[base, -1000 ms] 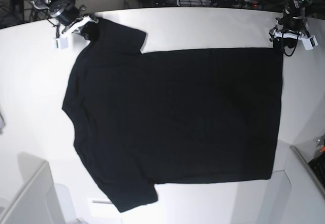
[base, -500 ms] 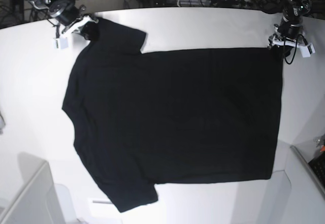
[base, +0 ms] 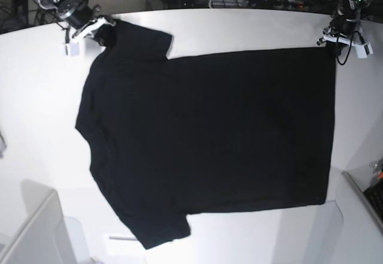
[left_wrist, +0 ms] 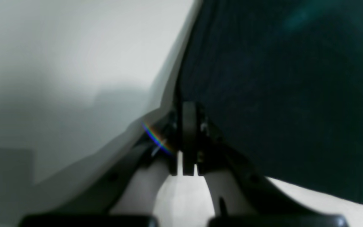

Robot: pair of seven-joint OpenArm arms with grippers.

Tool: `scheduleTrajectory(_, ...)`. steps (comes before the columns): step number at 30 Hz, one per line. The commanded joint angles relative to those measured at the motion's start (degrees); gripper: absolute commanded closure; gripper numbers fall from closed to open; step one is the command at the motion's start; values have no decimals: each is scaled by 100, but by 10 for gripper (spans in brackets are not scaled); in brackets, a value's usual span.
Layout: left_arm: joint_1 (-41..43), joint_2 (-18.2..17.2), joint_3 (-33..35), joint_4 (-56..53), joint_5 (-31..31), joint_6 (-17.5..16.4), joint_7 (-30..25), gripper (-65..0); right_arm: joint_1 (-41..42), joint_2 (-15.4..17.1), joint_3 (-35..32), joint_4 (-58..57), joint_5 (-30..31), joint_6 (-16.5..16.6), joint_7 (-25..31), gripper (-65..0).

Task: Fold the T-shirt properly
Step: 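Reach the left gripper to the hem corner and grasp it, then drag the gripped shirt edge toward the arm bases with both grippers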

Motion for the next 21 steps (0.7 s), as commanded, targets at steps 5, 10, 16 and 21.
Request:
scheduleTrajectory(5, 140, -56, -58, 57, 128, 62, 137, 0, -368, 32, 1, 485, -406, -95, -299, 0)
scheduleTrajectory(10, 378, -47, -23, 347, 101, 62, 137, 0, -667, -3, 45, 934, -397, -95, -299, 0)
scheduleTrajectory(16, 694, -3, -40, 998, 101, 62, 137, 0, -905, -12, 45, 1294, -379, -86, -299, 0)
scheduleTrajectory(21, 879, -3, -49, 1086, 101, 62, 137, 0, -1089, -20, 10, 1778, -379, -86, -299, 0)
